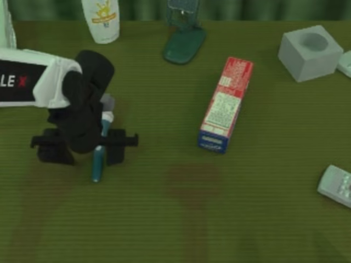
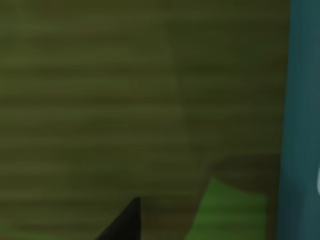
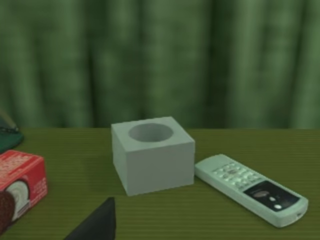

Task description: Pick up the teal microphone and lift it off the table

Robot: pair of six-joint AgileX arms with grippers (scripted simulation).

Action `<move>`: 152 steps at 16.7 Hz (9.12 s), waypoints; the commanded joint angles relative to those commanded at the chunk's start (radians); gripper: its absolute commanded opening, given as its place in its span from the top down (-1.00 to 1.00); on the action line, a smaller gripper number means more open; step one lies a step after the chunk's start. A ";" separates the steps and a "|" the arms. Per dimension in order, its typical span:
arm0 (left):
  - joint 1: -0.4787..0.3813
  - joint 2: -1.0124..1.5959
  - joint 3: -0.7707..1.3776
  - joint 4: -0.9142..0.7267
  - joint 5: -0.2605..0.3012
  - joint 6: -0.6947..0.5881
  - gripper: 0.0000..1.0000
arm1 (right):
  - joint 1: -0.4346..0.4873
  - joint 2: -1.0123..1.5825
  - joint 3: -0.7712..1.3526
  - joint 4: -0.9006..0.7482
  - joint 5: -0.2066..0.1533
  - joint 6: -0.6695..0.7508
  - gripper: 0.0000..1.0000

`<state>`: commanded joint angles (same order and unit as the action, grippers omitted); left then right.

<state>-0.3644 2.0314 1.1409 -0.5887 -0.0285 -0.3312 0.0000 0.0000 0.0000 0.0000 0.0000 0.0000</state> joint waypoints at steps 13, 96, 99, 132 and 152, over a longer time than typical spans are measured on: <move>-0.002 -0.070 0.018 0.001 -0.005 0.024 1.00 | 0.000 0.000 0.000 0.000 0.000 0.000 -1.00; -0.257 -0.457 -0.426 1.558 0.191 0.331 1.00 | 0.591 1.543 1.001 0.508 -0.283 -0.058 -1.00; -0.257 -0.457 -0.426 1.558 0.191 0.331 1.00 | 0.613 1.612 1.062 0.521 -0.260 -0.057 -1.00; -0.257 -0.457 -0.426 1.558 0.191 0.331 -0.06 | 0.614 1.614 1.064 0.521 -0.260 -0.057 1.00; -0.221 -0.565 -0.549 1.550 0.206 0.335 -1.00 | 0.559 1.561 1.028 0.520 -0.309 -0.053 1.00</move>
<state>-0.5853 1.4666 0.5918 0.9612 0.1777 0.0034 0.5587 1.5610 1.0278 0.5197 -0.3091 -0.0531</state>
